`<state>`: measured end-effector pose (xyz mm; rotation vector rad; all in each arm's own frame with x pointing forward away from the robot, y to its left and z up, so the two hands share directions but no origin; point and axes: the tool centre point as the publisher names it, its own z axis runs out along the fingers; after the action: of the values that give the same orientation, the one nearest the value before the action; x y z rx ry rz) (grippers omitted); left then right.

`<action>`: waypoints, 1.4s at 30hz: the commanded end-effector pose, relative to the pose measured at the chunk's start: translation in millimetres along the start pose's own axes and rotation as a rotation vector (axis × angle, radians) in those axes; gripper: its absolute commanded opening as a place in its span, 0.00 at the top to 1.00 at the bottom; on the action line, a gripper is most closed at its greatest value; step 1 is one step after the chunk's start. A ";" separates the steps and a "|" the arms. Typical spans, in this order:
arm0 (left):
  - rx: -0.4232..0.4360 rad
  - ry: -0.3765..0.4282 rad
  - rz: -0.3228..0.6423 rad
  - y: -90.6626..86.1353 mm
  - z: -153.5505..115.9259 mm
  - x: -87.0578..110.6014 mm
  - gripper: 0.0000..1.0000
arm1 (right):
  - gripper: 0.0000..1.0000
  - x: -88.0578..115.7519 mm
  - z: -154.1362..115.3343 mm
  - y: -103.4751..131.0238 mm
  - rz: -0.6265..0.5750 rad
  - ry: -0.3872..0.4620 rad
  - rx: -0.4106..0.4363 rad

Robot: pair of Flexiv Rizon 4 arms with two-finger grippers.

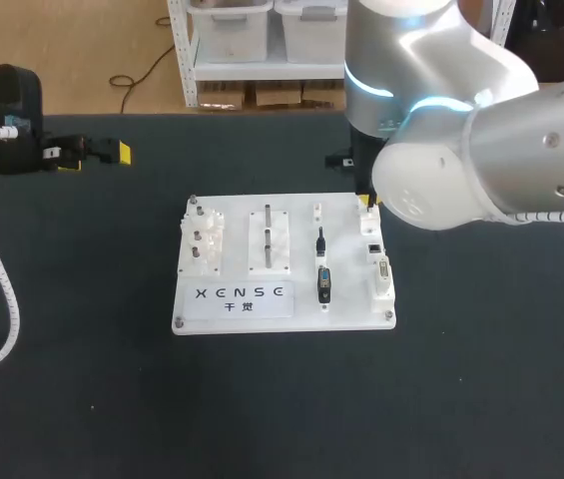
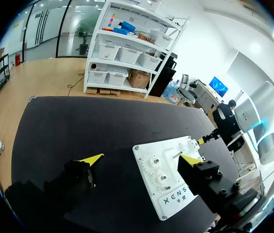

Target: Insert the USB connector, Ethernet cable, and multi-pin plug into their matching sockets one by one.

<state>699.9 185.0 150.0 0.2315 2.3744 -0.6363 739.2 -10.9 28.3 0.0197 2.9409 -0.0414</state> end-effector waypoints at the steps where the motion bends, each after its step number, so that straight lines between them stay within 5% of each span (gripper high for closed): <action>1: 0.000 0.000 0.000 0.0 0.0 0.0 0.00 | 1.00 -0.2 7.7 1.1 0.006 0.000 -0.001; 29: 0.000 0.000 0.000 0.0 0.0 0.0 0.00 | 1.00 3.2 20.4 -3.1 0.038 0.028 0.003; 31: 0.000 0.000 0.000 0.0 0.0 0.0 0.00 | 0.61 2.2 12.4 -2.4 0.033 0.007 -0.002; 32: 0.000 0.000 0.000 0.0 0.0 0.0 0.00 | 0.06 1.3 8.0 -1.9 0.030 -0.005 -0.009; 33: 0.000 0.000 0.000 0.0 0.0 0.0 0.00 | 0.00 1.0 0.3 -0.7 0.026 -0.024 -0.014; 42: 0.000 0.000 0.000 0.0 0.0 0.0 0.00 | 0.00 28.1 -40.6 29.7 -0.050 -0.069 -0.067</action>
<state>699.9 184.9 150.0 0.2316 2.3744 -0.6363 728.2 19.9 53.2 -0.0556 2.9068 0.0407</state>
